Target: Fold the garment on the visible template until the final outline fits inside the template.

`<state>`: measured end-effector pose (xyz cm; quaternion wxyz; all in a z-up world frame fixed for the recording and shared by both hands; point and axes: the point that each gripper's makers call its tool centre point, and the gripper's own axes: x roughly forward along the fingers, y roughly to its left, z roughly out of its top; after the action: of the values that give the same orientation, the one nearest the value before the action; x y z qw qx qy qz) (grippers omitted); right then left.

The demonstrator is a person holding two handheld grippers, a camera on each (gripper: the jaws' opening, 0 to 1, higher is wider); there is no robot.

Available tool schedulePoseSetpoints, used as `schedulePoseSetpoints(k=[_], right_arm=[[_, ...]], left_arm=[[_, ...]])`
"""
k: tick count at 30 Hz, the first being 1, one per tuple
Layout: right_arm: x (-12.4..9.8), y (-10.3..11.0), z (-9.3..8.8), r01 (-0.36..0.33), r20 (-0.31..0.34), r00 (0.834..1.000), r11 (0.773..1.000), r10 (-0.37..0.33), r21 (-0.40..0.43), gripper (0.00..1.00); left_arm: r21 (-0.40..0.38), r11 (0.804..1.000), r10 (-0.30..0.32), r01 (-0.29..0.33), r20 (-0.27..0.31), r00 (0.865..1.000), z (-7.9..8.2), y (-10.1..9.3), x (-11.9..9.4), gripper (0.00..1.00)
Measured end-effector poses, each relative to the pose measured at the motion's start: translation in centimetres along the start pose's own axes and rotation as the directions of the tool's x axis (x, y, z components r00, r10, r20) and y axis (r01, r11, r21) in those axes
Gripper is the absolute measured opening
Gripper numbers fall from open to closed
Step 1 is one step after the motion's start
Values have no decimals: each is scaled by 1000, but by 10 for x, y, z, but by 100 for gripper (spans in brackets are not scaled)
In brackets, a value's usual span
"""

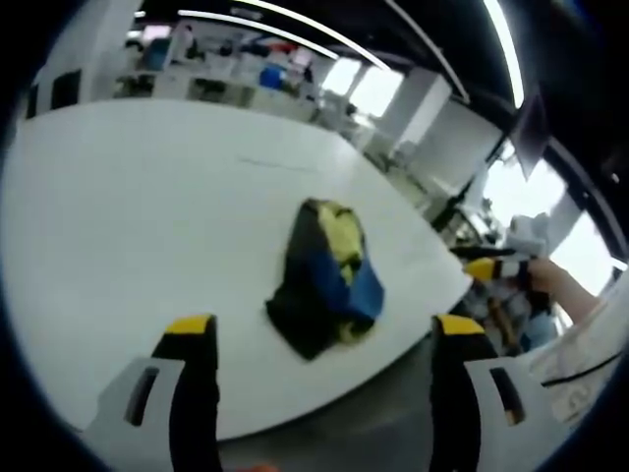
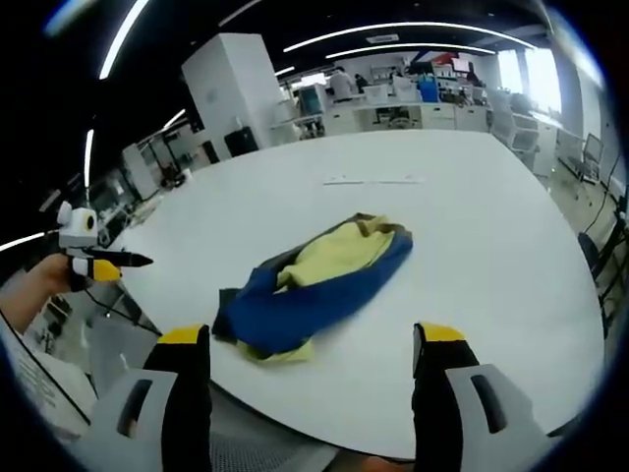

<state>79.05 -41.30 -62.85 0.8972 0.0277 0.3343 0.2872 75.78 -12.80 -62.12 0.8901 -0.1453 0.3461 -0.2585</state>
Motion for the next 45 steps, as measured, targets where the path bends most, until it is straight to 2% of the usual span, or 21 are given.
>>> schedulePoseSetpoints(k=[16,23,34,40,45], right_arm=[[11,-12,4,5,-9,1000,1000,-5,19,84],[19,-19,3,5,-23,1000,1000,-5,26,83],[37,-36,11,15,-35,999,999,-13,48,81],[51,-52,28,14,11,1000,993,-15,113,79],[66,-67,41,30,26,999,988,-35,151,78]], left_arm=[[0,1000,-8,8,-7,1000,13,6,14,85],[2,1000,-21,21,-20,1000,22,10,27,85],[11,997,-79,79,-24,997,65,14,74,82],[29,993,-110,111,-48,993,88,12,105,82],[33,990,-136,137,-55,989,108,11,136,81]])
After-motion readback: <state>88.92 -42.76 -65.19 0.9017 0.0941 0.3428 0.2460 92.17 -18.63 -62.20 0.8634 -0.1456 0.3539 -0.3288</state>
